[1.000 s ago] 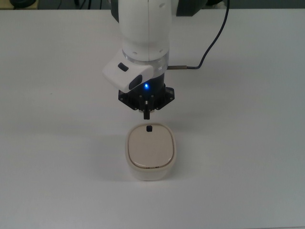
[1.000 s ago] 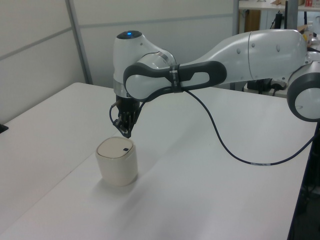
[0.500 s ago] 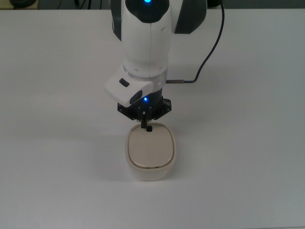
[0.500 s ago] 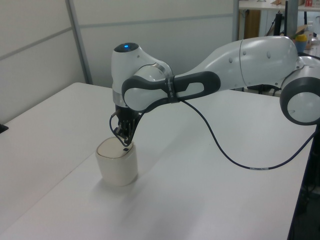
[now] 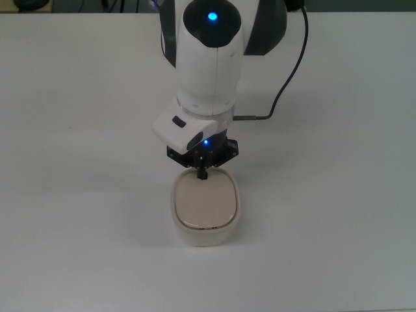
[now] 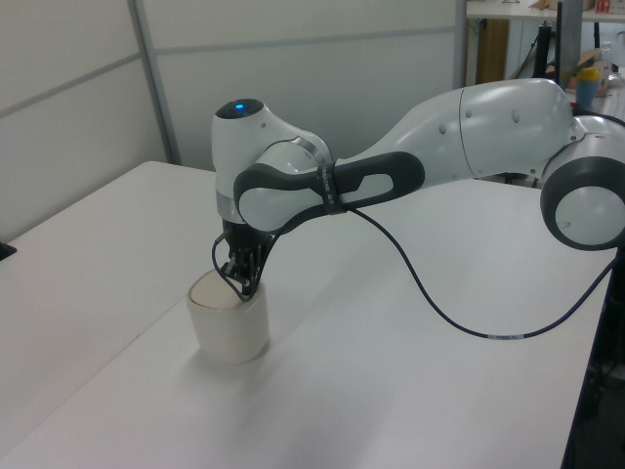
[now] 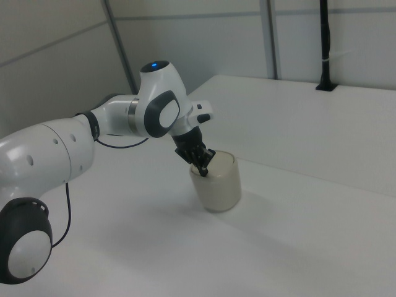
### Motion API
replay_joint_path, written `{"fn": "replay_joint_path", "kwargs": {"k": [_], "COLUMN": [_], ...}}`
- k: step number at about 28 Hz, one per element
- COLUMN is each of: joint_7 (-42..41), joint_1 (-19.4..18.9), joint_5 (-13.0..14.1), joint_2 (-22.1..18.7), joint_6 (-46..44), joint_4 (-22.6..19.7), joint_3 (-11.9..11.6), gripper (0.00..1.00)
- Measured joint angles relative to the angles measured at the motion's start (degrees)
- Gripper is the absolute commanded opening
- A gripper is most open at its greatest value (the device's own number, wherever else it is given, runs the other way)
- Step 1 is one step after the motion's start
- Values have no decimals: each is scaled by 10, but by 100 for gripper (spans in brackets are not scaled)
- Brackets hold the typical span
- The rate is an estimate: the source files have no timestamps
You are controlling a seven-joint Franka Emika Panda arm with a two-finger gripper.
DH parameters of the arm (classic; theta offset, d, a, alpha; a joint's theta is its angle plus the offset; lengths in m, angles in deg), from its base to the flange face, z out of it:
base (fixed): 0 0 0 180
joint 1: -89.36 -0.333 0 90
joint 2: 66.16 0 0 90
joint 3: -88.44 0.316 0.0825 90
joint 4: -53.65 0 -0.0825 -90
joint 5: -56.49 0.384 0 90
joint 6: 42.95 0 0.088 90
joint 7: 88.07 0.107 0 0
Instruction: Open the trash can
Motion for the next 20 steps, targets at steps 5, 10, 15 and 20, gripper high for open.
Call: {"fn": "replay_joint_path", "kwargs": {"k": [5,10,15,20], "joint_7": [0,0,0,13], "joint_1": [0,-2,-2,-2], "joint_5": [-2,-6,-7,-7], "joint_2": [1,1,1,-4], "joint_6": [0,0,0,0], "joint_4": [0,0,1,6], "joint_3": [0,0,0,0], "gripper": [0,0,0,9]}}
